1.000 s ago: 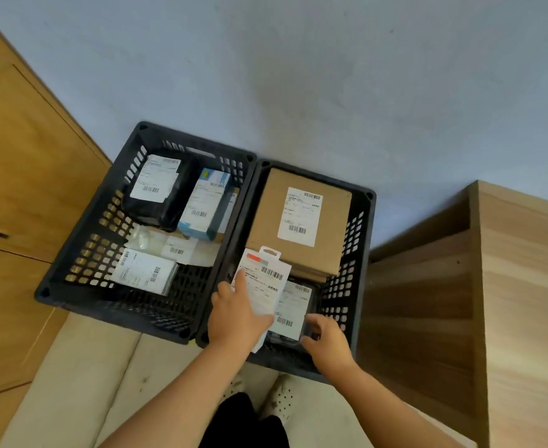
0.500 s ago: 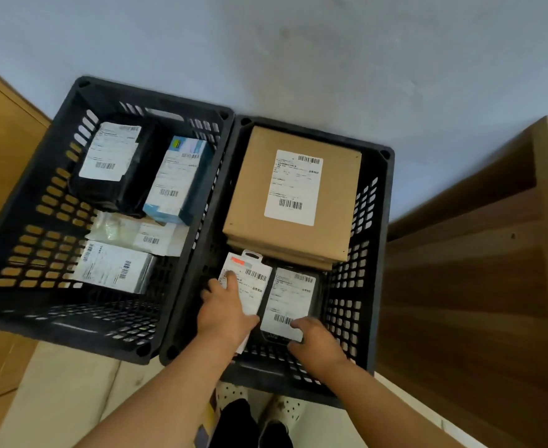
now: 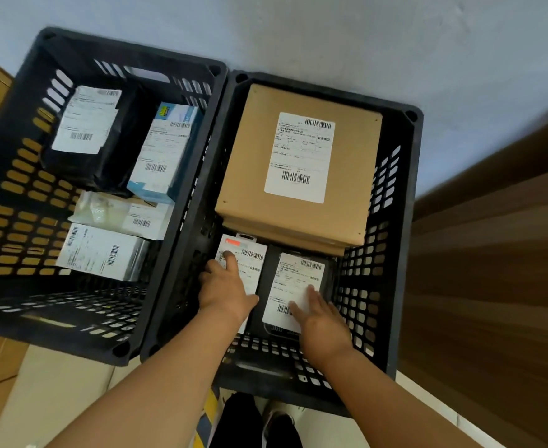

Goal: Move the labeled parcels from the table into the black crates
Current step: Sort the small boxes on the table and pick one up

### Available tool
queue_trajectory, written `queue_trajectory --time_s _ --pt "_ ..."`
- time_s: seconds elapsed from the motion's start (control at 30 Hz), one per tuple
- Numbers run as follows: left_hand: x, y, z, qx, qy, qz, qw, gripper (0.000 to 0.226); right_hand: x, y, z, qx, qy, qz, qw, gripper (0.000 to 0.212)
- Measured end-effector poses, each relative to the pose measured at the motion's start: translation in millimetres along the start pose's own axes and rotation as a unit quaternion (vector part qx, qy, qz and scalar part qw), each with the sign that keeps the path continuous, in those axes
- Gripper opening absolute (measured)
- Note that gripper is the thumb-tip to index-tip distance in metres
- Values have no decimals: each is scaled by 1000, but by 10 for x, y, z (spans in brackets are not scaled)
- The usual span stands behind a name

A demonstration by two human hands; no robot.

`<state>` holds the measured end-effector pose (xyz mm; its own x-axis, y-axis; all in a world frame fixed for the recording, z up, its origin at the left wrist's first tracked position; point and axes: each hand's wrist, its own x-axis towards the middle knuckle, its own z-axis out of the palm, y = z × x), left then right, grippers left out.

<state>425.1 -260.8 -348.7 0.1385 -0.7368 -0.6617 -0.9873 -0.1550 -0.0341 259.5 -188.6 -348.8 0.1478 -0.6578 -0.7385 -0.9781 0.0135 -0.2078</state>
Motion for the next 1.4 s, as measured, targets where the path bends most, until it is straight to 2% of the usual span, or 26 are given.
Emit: queue_trajectory --time_s 0.4,0.8,0.97,1.2,1.4 --pt "97 12 208 1 3 17 1000 95 66 -14 -22 -34 -30 -4 999 74" --pt "126 -62 189 42 -9 42 998 102 86 -41 -34 -80 -52 3 995 77" --pt "23 -85 132 34 8 52 998 92 24 -54 -129 -56 -52 2 997 69" --pt "-334 -101 -313 0 43 126 991 68 -352 -165 -449 -5 -17 29 999 63" --pt "-851 -23 -949 -14 71 182 981 53 -882 -321 -962 8 82 42 996 56"
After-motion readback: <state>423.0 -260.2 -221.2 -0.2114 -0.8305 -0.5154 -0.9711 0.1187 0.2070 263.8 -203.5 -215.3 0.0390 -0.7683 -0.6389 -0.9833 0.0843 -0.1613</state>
